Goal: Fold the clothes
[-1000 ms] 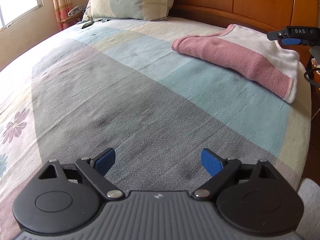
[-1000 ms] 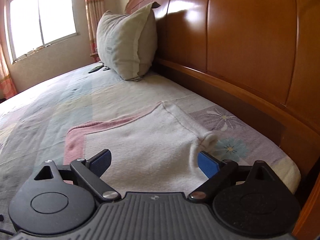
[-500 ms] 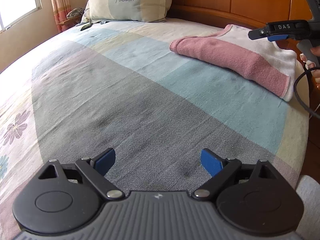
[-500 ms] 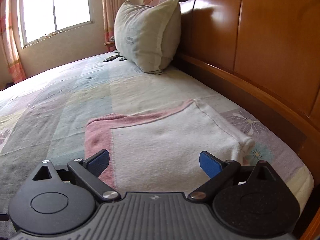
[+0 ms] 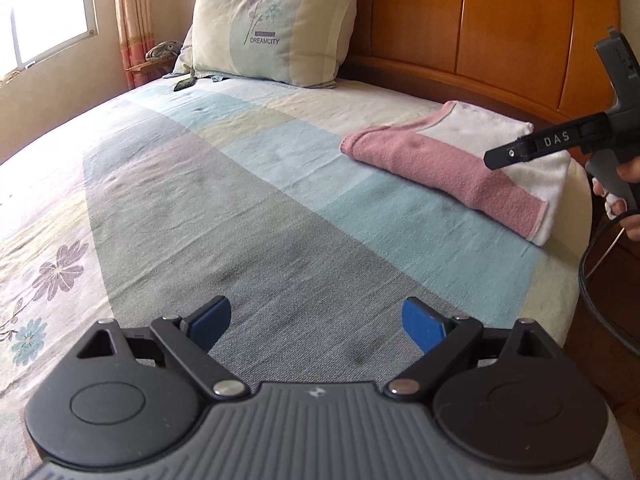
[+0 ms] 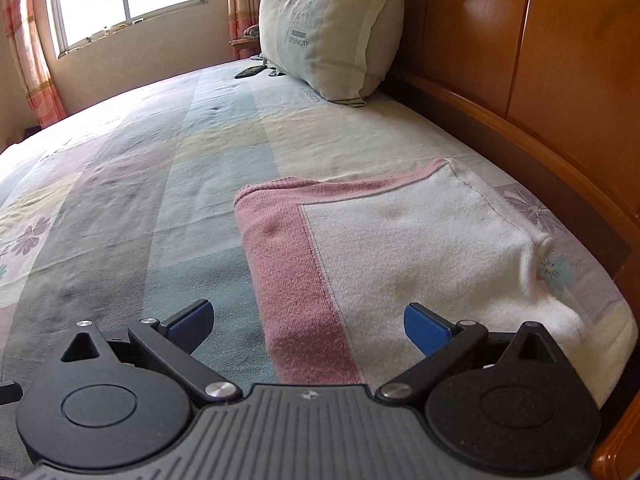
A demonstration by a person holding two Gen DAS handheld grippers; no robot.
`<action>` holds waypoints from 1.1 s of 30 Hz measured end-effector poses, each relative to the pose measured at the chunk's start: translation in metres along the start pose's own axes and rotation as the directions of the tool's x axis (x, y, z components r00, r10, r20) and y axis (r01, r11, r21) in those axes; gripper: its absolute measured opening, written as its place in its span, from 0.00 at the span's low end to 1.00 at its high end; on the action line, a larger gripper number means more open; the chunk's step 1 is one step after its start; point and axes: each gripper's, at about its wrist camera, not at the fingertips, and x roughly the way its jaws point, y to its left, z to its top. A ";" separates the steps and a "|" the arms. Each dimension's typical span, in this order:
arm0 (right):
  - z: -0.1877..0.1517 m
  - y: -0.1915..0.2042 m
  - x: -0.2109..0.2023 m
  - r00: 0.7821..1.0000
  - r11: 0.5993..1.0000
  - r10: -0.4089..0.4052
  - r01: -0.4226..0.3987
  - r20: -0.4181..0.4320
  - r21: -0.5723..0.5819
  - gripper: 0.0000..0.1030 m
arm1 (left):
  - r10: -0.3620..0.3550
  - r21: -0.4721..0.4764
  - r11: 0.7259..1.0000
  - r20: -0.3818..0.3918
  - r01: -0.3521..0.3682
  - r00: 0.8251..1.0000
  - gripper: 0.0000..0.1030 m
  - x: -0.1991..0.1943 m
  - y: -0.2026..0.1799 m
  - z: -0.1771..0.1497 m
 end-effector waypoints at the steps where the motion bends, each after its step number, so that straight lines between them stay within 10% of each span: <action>1: -0.004 0.001 -0.009 1.000 1.000 -0.004 0.004 -0.002 0.012 1.00 | -0.005 0.002 1.000 0.009 0.005 1.000 0.90 -0.005 -0.002 0.002; 33: -0.122 0.063 -0.202 0.993 0.973 -0.101 0.085 0.065 0.215 1.00 | -0.113 -0.015 0.993 0.086 0.114 0.990 0.97 -0.087 -0.078 0.005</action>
